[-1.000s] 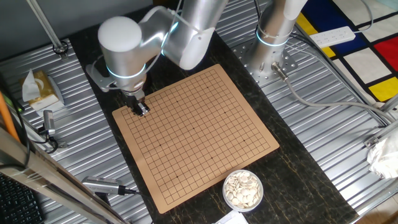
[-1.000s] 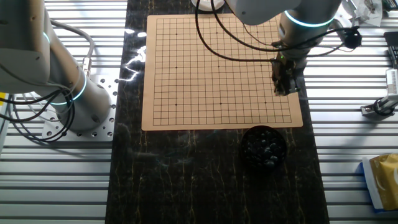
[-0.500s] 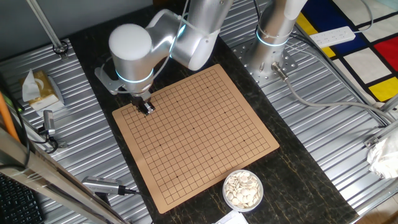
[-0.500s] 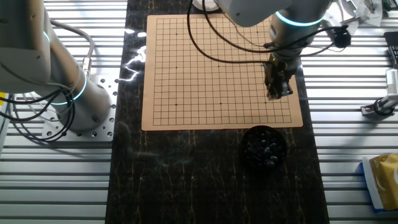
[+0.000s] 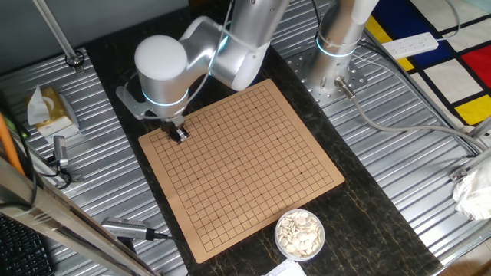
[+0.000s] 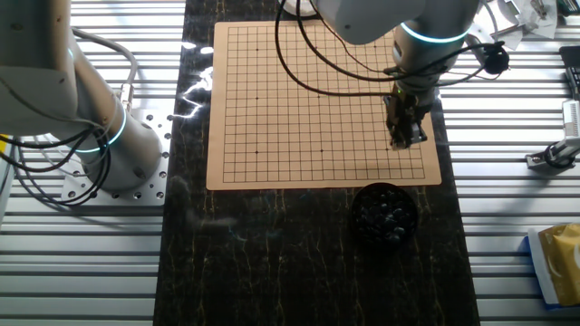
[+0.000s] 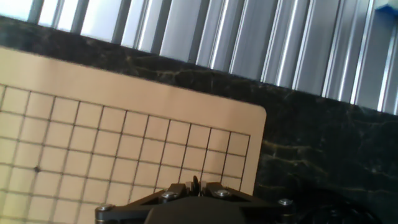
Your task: Play the first move as black on the 3-4 point in the upper right corner of the Go board
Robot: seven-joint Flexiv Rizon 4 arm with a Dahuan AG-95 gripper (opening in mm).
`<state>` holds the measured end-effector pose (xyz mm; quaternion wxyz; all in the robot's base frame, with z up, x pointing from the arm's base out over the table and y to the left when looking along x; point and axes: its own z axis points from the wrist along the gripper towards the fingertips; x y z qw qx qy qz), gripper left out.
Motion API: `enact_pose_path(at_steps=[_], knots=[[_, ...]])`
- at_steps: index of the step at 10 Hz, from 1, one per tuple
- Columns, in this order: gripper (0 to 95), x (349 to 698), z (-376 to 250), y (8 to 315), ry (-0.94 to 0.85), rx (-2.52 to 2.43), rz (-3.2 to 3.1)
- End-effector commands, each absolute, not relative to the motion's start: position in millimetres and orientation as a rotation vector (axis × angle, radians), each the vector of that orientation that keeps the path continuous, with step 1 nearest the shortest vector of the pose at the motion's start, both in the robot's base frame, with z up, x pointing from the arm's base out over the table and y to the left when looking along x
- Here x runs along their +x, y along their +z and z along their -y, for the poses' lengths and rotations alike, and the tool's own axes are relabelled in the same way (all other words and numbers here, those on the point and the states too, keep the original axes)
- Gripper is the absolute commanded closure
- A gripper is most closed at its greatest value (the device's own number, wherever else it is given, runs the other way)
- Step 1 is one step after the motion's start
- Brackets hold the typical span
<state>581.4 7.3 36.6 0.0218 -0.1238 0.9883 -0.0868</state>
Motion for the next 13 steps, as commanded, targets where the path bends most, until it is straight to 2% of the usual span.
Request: enact_pose_path(at_steps=[1,4,13], knots=[[95.0,583,-6,36,-0.282,-0.380,-3.062],[95.0,587,-3,35,-0.325,-0.364,-3.056],[95.0,597,-3,32,-0.292,-0.345,-3.038]])
